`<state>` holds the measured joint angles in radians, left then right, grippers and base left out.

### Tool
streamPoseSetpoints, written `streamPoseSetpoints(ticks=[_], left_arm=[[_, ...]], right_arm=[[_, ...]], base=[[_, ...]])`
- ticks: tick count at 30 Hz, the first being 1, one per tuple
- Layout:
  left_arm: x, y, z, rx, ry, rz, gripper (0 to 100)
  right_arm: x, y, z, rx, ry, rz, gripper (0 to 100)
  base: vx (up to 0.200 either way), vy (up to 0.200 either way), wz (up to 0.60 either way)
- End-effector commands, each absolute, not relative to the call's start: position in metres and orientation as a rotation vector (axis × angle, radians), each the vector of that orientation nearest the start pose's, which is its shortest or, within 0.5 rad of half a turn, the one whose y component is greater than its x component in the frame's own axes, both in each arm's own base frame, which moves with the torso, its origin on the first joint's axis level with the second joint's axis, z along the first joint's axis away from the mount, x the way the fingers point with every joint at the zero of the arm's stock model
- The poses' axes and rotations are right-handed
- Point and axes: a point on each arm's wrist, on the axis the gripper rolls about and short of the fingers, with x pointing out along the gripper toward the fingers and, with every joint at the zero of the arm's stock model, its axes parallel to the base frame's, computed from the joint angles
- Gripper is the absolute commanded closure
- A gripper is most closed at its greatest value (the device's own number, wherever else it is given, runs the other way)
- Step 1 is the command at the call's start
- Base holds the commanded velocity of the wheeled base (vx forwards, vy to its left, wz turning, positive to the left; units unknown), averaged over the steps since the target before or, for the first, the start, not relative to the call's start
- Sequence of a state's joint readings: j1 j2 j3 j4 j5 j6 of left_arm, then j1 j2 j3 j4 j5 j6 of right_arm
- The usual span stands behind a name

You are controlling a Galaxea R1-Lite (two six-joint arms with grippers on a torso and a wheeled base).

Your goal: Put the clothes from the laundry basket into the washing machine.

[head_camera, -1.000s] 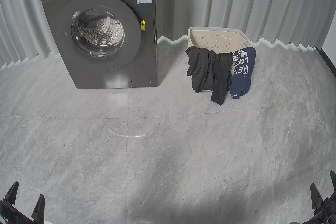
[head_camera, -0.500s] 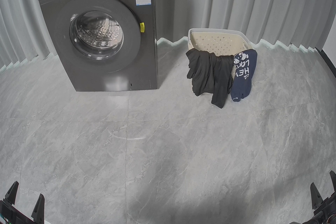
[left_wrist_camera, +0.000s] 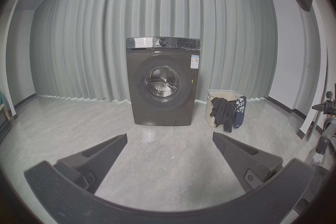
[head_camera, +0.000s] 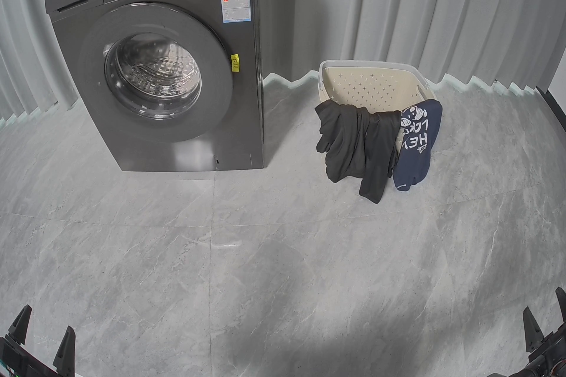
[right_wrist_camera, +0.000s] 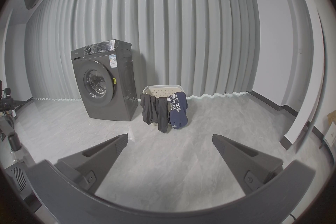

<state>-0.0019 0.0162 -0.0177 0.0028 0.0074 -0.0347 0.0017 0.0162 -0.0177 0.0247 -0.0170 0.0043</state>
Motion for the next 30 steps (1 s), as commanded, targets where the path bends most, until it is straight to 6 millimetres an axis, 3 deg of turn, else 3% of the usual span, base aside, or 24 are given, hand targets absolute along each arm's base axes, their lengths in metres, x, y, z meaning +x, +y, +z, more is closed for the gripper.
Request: streamPoseSetpoints(ticks=[1, 13, 30], left_arm=[[-0.0226, 0.0002, 0.0755, -0.035, 0.008, 0.006, 0], [-0.0226, 0.0002, 0.0757, -0.035, 0.006, 0.006, 0], [-0.0226, 0.0002, 0.0757, -0.037, 0.006, 0.006, 0]], right_arm=[[-0.0229, -0.0004, 0.0762, 0.004, 0.023, -0.014, 0], [-0.0229, -0.0004, 0.0762, 0.004, 0.023, -0.009, 0], [-0.0229, -0.0004, 0.0762, 0.003, 0.023, -0.011, 0]], base=[[0.2, 0.0, 0.0], [0.0, 0.0, 0.0], [0.0, -0.2, 0.0]])
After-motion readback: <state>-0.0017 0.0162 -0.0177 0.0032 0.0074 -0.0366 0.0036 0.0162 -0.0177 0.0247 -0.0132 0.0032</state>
